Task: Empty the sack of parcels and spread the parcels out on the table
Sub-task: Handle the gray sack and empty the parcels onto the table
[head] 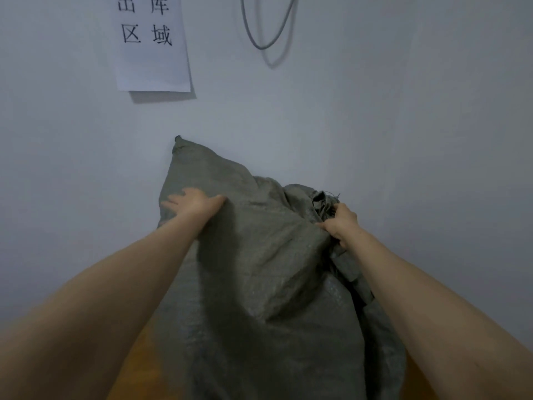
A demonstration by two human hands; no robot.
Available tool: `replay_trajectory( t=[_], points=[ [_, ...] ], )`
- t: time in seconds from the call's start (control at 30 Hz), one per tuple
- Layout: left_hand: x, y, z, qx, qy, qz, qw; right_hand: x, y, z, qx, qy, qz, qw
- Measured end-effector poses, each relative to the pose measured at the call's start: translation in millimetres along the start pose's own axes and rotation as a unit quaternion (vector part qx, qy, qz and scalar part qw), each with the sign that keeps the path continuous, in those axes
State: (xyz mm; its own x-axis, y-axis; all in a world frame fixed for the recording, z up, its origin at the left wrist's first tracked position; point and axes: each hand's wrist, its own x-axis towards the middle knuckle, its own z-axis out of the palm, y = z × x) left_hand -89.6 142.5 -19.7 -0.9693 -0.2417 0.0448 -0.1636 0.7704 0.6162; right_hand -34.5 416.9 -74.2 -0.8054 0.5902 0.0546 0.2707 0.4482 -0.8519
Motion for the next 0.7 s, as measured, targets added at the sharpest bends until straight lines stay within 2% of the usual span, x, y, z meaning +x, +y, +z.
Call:
replay_trajectory(
  t=[0.1, 0.2, 0.37, 0.47, 0.7],
  points=[
    [65, -55, 22, -0.06, -0.064, -0.114, 0.99, 0, -2, 2, 0.003, 0.003, 0.012, 1.0],
    [114, -91, 49, -0.09, -0.114, -0.135, 0.98, 1, 3, 0, 0.007, 0.017, 0.018, 1.0],
    [8, -64, 9, -0.094, -0.208, -0.13, 0.965, 1, 14, -1, 0.029, 0.027, 0.023, 0.999],
    [10, -70, 23, -0.121, -0.202, -0.128, 0.963, 1, 19, -5, 0.045, 0.026, 0.031, 0.998],
    [21, -72, 29, -0.124, -0.082, -0.098, 0.984, 20, 43, -14, 0.06, 0.045, 0.063, 0.995]
  ],
)
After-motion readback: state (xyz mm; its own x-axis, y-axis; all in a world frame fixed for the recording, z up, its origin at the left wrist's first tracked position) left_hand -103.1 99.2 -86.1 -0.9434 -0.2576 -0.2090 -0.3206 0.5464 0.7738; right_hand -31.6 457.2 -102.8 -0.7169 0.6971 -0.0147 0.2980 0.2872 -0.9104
